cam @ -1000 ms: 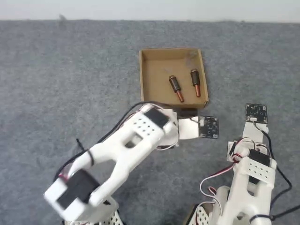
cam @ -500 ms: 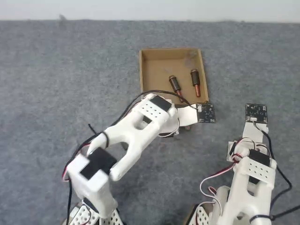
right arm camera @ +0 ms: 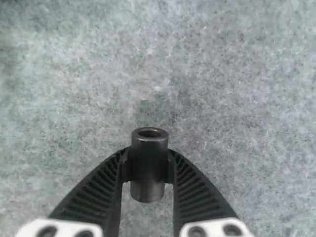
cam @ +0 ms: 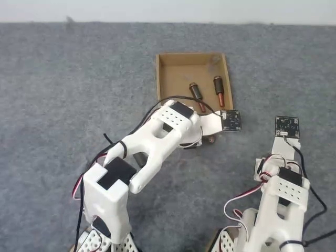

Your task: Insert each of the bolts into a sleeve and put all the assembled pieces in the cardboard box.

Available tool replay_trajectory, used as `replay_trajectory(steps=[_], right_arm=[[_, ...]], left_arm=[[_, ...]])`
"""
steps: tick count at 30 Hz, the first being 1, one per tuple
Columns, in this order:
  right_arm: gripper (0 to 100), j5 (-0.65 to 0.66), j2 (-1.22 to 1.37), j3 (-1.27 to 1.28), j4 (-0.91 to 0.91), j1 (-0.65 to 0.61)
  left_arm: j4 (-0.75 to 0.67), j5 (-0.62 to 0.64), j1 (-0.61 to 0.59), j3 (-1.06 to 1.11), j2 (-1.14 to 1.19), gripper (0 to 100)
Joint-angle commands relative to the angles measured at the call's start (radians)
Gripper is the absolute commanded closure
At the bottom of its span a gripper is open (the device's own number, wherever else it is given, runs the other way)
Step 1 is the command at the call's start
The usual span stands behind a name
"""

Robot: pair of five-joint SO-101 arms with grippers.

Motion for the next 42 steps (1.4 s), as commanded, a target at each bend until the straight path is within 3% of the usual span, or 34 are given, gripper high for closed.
replay_trajectory(steps=[1,25,32,39,42], right_arm=[[98.9,0.015,-0.027,-0.008,-0.021,-0.018],[98.9,0.015,-0.027,-0.008,-0.021,-0.018],[98.9,0.015,-0.027,-0.008,-0.021,-0.019],[98.9,0.015,-0.027,-0.008,-0.021,-0.019],[98.9,0.015,-0.027,-0.008,-0.021,-0.019]], left_arm=[[0.051,-0.020,-0.028,-0.050,-0.005,91],[0.052,0.002,-0.094,-0.097,-0.012,91],[0.054,0.098,-0.066,-0.143,-0.012,90],[0.055,-0.064,-0.100,-0.142,-0.002,91],[0.052,-0.071,-0.110,-0.142,0.000,91]])
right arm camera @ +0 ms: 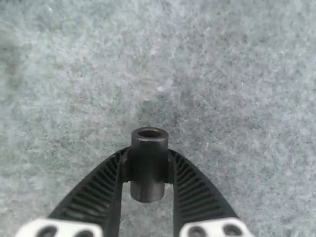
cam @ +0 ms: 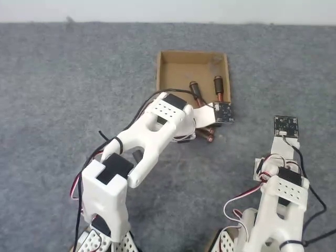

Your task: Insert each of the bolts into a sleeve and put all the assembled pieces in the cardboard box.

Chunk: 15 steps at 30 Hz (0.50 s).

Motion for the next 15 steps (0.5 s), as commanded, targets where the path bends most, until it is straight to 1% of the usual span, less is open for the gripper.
replay_trajectory(steps=[1,10,15], right_arm=[[98.9,0.015,-0.027,-0.008,-0.021,-0.010],[98.9,0.015,-0.027,-0.008,-0.021,-0.010],[98.9,0.017,-0.027,-0.008,-0.021,-0.010]], left_arm=[[-0.008,-0.031,-0.040,-0.071,-0.017,91],[0.009,-0.032,-0.038,-0.068,-0.028,91],[0.163,-0.032,0.009,-0.120,-0.087,91]])
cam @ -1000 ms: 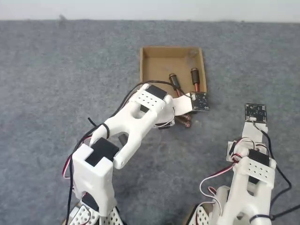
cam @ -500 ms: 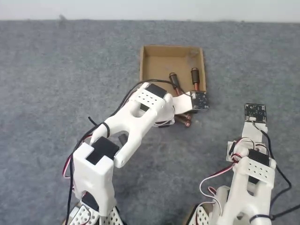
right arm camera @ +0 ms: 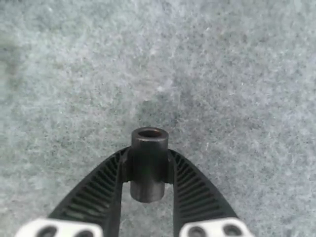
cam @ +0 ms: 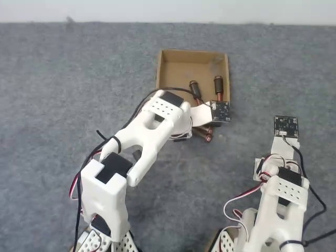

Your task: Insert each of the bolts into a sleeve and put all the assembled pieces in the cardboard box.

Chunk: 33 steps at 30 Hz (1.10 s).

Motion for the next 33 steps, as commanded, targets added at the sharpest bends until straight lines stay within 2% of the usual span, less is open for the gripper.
replay_trajectory(steps=[1,3,7,15,25,33], right_arm=[[98.9,0.018,-0.027,-0.008,-0.021,-0.010],[98.9,0.037,-0.027,-0.008,-0.021,-0.010],[98.9,0.041,-0.027,-0.008,-0.021,-0.010],[98.9,0.043,-0.027,-0.008,-0.021,-0.010],[98.9,0.043,-0.027,-0.008,-0.021,-0.010],[98.9,0.043,-0.027,-0.008,-0.021,-0.010]], left_arm=[[0.112,-0.006,0.026,-0.093,-0.103,91],[0.115,-0.021,0.020,-0.097,-0.118,91],[0.118,-0.129,0.003,-0.090,-0.104,91],[0.014,-0.133,-0.003,-0.096,0.008,91],[-0.006,-0.133,-0.003,-0.107,0.106,91],[0.160,-0.137,0.035,-0.213,0.178,91]])
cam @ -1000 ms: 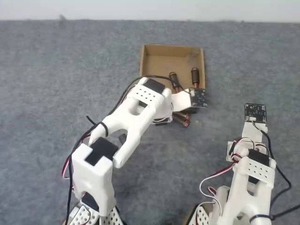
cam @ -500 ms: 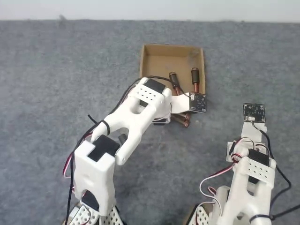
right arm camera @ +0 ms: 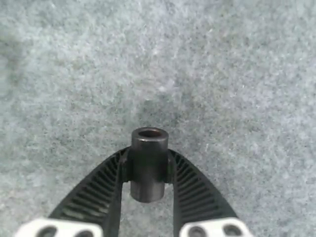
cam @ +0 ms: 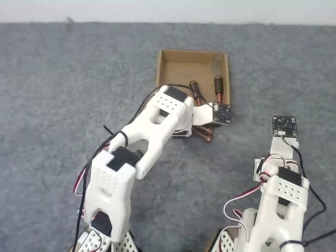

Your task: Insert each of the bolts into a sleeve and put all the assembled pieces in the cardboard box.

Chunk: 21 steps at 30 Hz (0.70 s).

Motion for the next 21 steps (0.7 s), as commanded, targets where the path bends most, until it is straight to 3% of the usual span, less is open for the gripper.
replay_trajectory(steps=[1,11,16,21], right_arm=[[98.9,0.012,-0.027,-0.008,-0.021,-0.010],[98.9,0.012,-0.027,-0.008,-0.021,-0.007],[98.9,0.012,-0.027,-0.008,-0.021,-0.007],[98.9,0.014,-0.027,-0.006,-0.021,-0.005]], left_arm=[[0.112,-0.005,0.052,-0.045,0.006,91],[0.302,0.008,0.190,-0.042,0.011,99],[0.293,0.176,0.213,-0.021,0.011,99],[0.233,0.434,0.215,0.002,0.002,99]])
